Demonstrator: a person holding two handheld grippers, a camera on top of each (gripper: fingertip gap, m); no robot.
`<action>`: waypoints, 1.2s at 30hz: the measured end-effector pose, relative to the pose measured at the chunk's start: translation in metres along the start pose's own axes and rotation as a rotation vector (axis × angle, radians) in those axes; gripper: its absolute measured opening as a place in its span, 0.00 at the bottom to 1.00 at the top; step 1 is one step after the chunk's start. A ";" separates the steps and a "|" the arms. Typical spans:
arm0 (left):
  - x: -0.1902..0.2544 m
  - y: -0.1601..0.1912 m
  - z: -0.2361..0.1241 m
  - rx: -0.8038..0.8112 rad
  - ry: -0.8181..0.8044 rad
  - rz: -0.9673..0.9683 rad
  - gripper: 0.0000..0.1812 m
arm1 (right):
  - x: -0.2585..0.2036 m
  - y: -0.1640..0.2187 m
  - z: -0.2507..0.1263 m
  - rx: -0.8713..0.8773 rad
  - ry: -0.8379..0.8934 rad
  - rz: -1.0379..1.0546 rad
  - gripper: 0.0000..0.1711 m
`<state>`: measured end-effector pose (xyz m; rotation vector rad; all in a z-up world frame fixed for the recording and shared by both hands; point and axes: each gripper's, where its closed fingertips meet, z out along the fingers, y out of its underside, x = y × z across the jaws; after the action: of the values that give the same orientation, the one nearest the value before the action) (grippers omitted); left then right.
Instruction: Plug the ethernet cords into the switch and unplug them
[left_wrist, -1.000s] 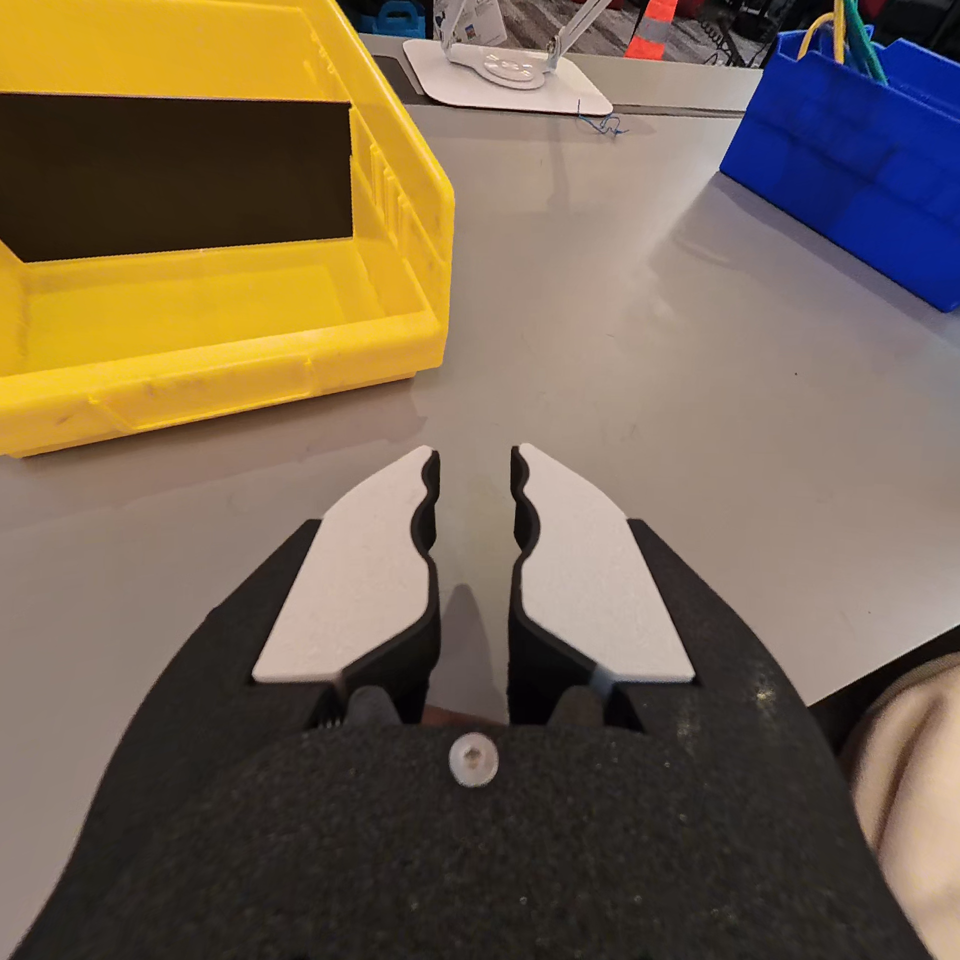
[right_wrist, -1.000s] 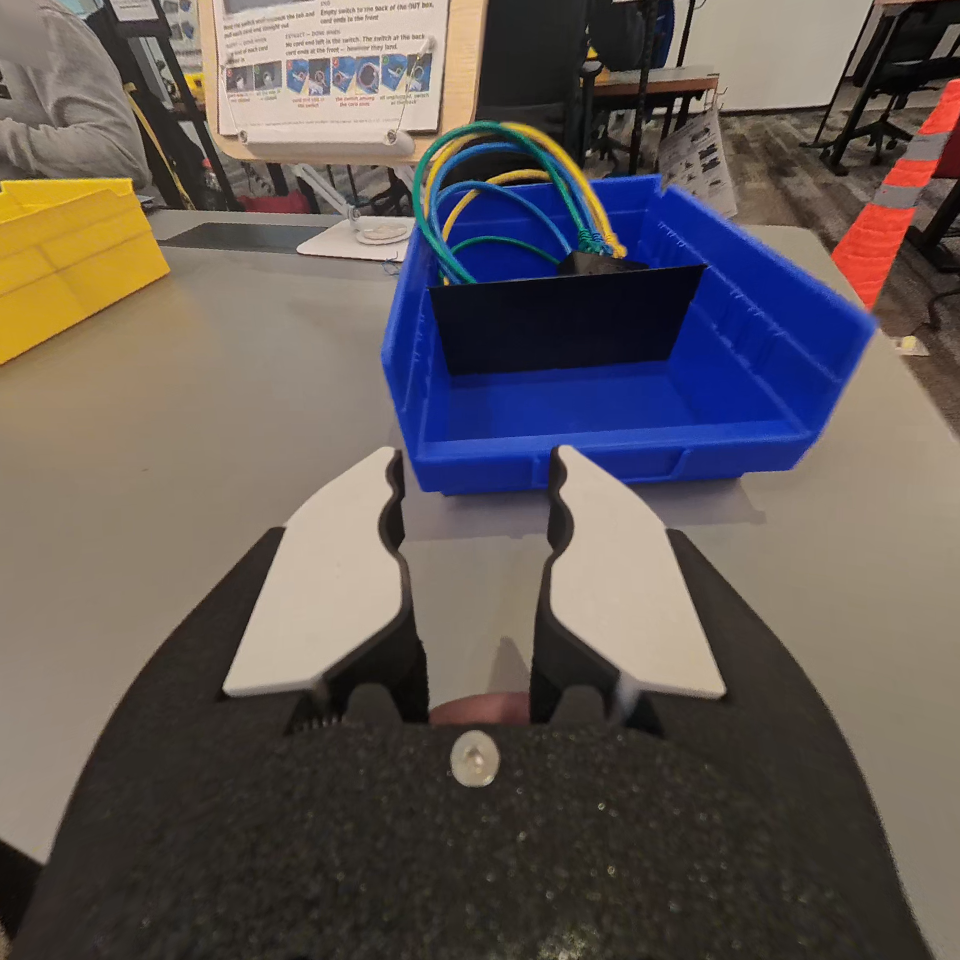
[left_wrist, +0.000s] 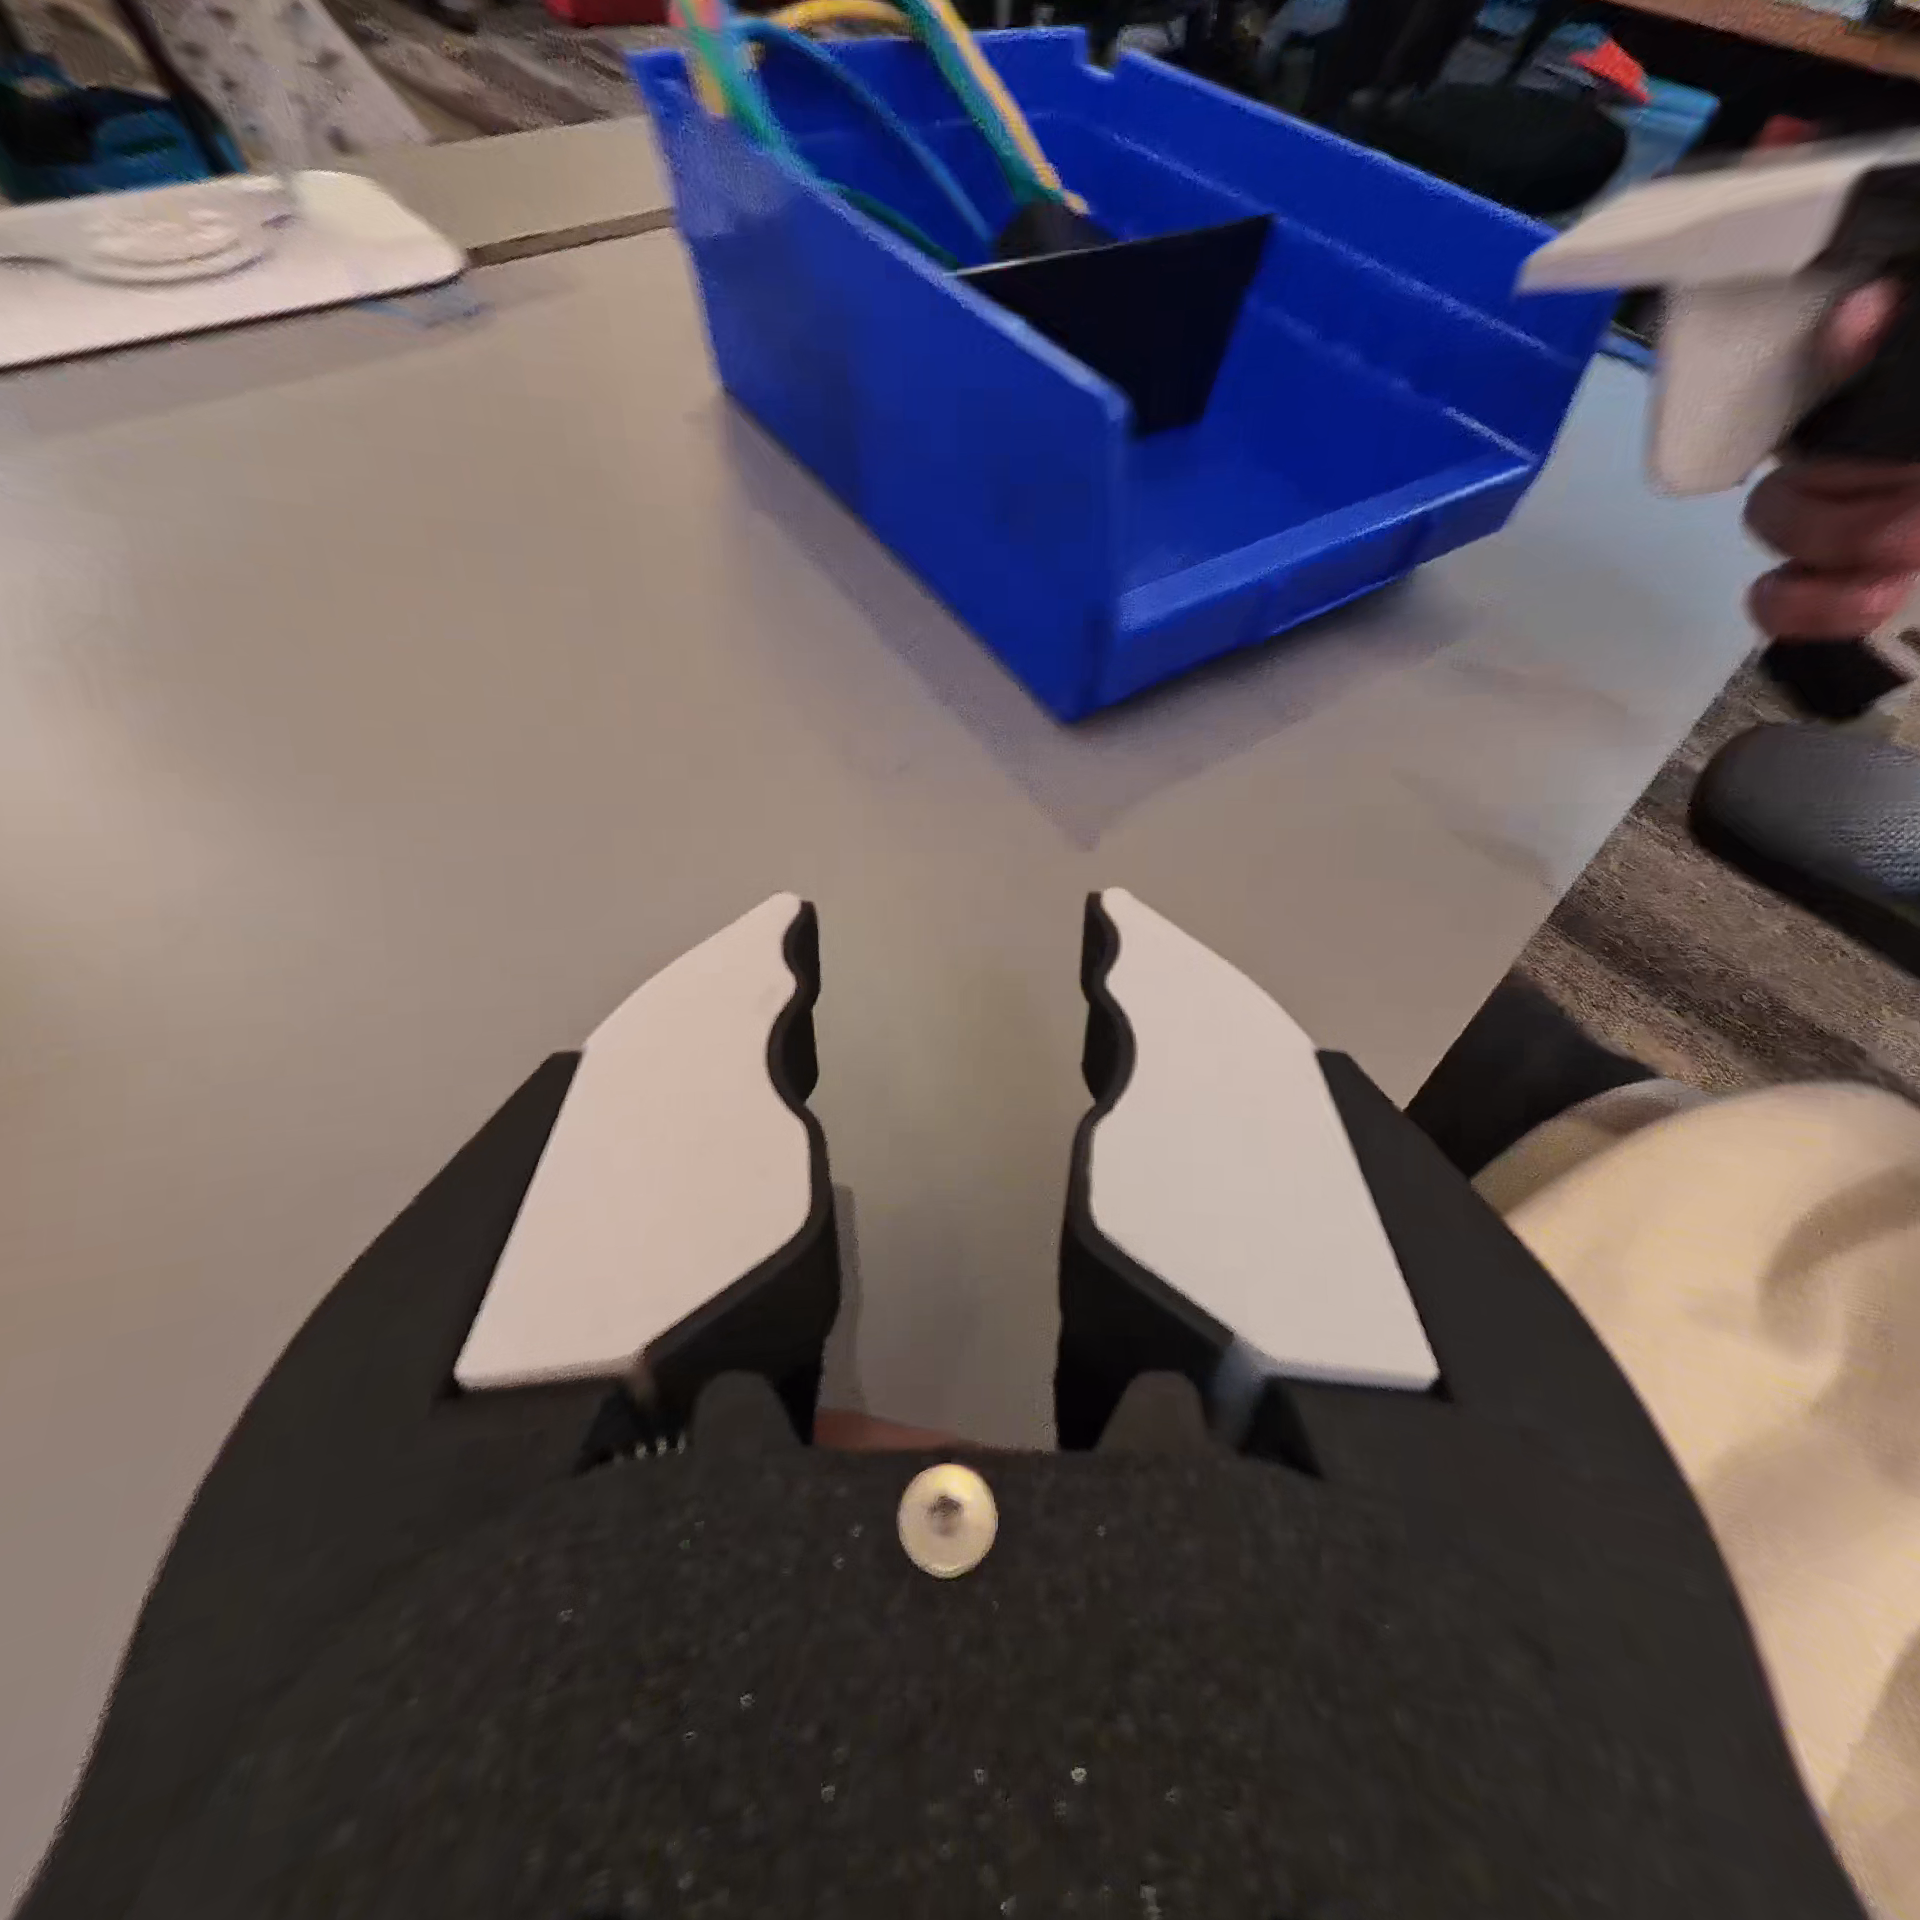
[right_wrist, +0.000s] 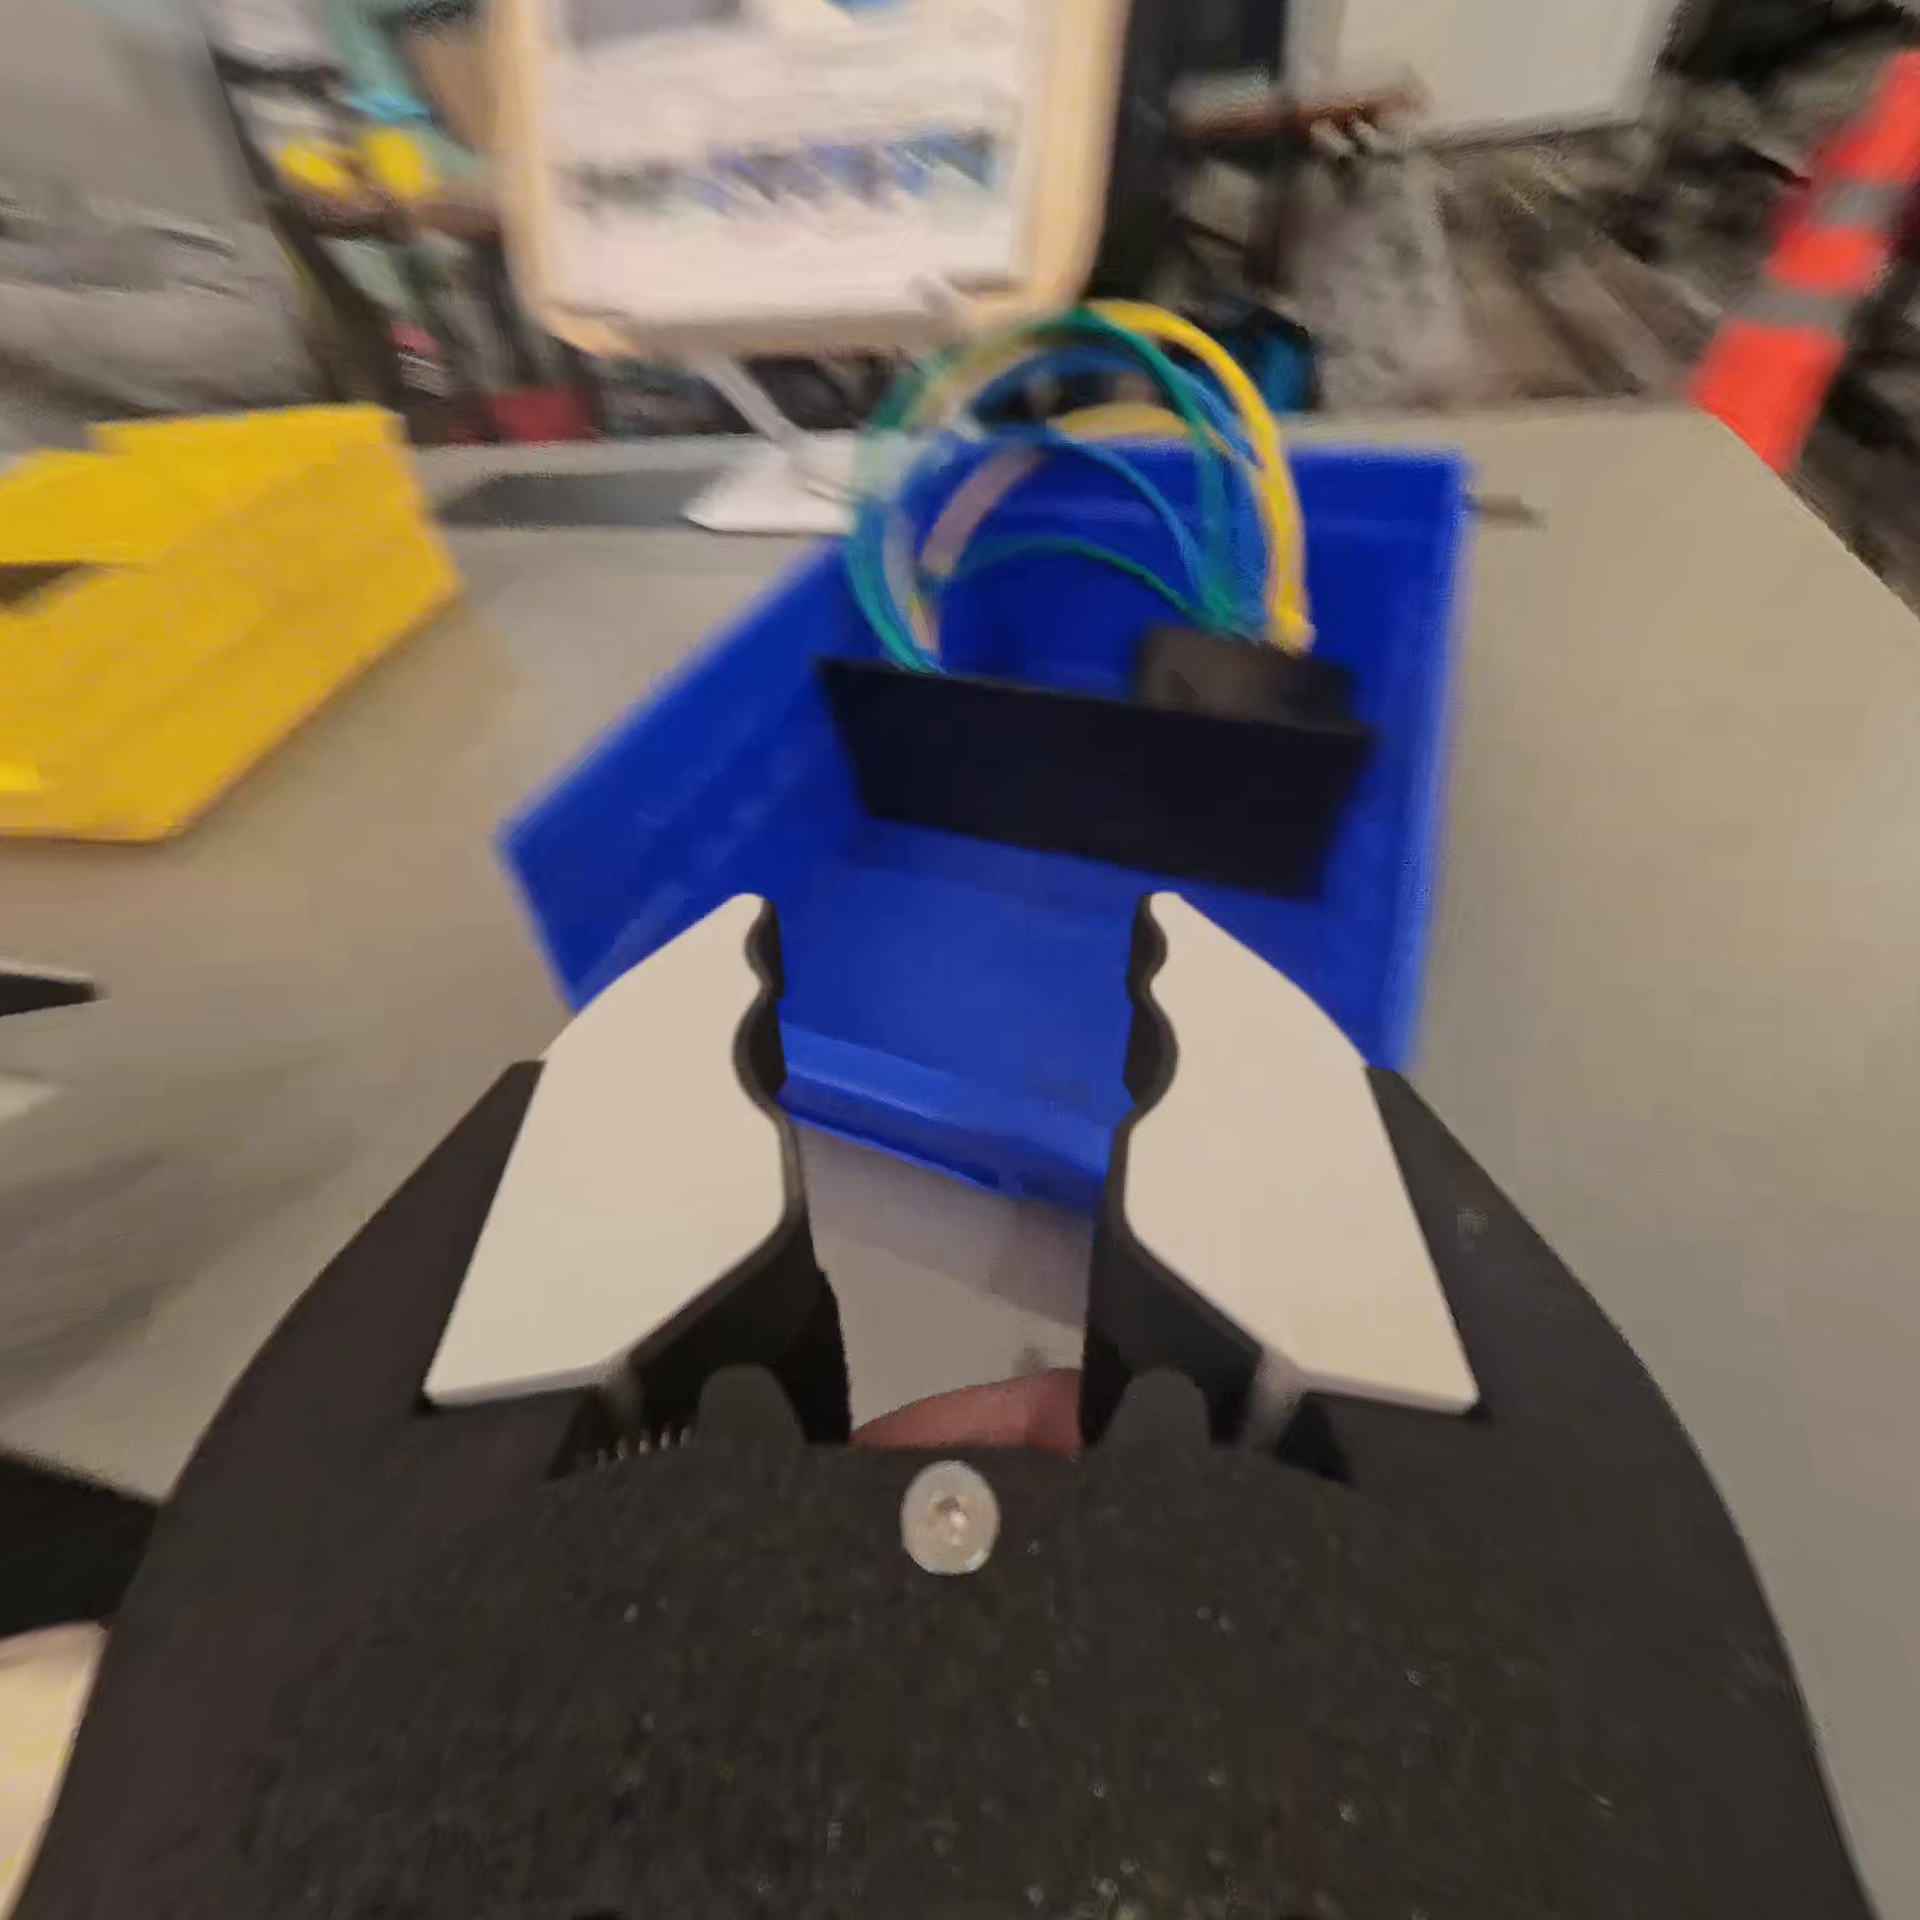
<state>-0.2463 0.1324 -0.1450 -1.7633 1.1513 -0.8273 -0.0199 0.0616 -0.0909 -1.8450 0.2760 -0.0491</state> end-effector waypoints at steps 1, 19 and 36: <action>0.014 -0.006 0.014 -0.008 0.010 0.013 0.28 | 0.014 0.012 -0.001 -0.023 0.072 0.011 0.37; 0.040 -0.063 0.144 0.008 -0.215 -0.077 0.20 | 0.074 0.015 -0.017 0.042 0.373 -0.001 0.22; -0.009 -0.071 0.119 0.015 -0.343 -0.085 0.02 | 0.055 0.045 0.032 -0.126 0.367 0.077 0.01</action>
<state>-0.1214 0.1910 -0.1316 -1.8637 0.8472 -0.5511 0.0319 0.0680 -0.1484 -1.9425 0.6172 -0.3253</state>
